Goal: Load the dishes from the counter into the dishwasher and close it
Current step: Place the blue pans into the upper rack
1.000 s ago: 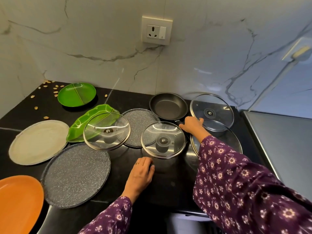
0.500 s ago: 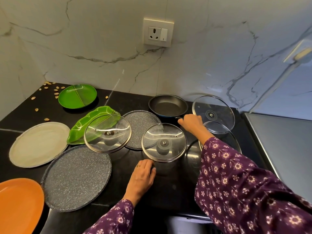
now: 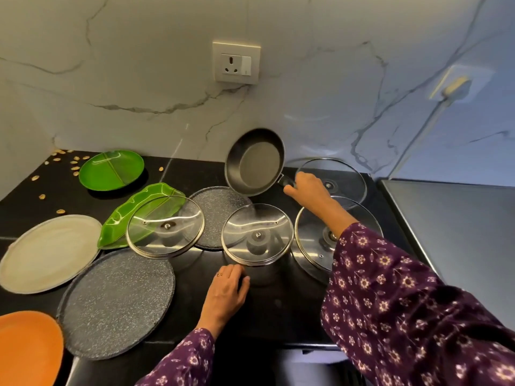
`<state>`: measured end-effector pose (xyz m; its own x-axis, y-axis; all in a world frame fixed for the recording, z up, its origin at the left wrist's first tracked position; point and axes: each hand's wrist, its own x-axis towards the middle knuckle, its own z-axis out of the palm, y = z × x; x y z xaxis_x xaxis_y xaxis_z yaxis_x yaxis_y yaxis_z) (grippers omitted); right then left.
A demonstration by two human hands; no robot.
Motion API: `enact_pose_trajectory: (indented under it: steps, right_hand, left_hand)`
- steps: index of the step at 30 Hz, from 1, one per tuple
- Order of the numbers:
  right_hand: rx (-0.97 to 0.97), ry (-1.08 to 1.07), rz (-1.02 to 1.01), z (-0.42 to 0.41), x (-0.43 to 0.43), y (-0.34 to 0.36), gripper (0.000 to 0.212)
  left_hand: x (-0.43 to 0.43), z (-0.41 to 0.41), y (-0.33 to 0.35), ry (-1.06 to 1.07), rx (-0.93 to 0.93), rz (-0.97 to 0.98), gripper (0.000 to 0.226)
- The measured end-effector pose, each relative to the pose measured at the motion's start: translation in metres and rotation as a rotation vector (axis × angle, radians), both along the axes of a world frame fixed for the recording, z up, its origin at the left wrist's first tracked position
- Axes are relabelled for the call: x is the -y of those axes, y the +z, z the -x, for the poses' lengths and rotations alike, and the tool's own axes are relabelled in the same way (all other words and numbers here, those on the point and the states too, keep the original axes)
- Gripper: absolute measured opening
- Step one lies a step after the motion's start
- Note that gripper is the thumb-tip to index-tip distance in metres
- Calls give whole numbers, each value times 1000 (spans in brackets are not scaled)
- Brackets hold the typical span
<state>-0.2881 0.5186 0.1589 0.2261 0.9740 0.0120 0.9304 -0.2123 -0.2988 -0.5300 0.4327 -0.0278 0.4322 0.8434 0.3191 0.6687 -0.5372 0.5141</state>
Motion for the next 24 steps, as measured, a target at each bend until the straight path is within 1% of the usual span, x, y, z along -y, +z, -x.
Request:
enact_pose_trajectory:
  steps: [3, 6, 7, 9, 11, 12, 14, 16, 17, 18, 21, 24]
  right_hand:
    - [-108, -74, -64, -14, 26, 12, 26]
    - [-403, -142, -131, -38, 61, 20, 22]
    - [-465, -151, -171, -49, 77, 23, 18]
    - [-463, -168, -246, -69, 109, 31, 14]
    - [-406, -235, -338, -92, 147, 37, 14]
    - [-408, -281, -378, -105, 166, 38, 13]
    - [-512, -384, -465, -128, 202, 35, 12]
    - [-637, -512, -546, -152, 242, 32, 18]
    - [-652, -565, -573, -165, 263, 28, 21]
    - [-632, -602, -598, -179, 284, 23, 22]
    - [-461, -705, -642, -217, 351, 2, 21]
    - [-307, -822, -603, -247, 428, -21, 17]
  left_hand:
    - [3, 0, 5, -11, 13, -47, 21]
    - [7, 1, 8, -19, 24, -56, 24]
    - [11, -2, 10, -23, 41, -56, 25]
    - [19, -12, 18, -34, 101, -53, 27]
    - [32, -35, 29, -102, 145, -74, 26]
    - [40, -49, 34, -157, 153, -83, 25]
    - [54, -79, 42, -268, 162, -79, 23]
    - [71, -113, 48, -371, 161, -75, 22]
    - [81, -131, 50, -423, 155, -77, 21]
    - [91, -148, 52, -474, 149, -79, 21]
    - [120, -197, 55, -616, 136, -82, 17]
    - [152, -246, 54, -734, 112, -71, 18]
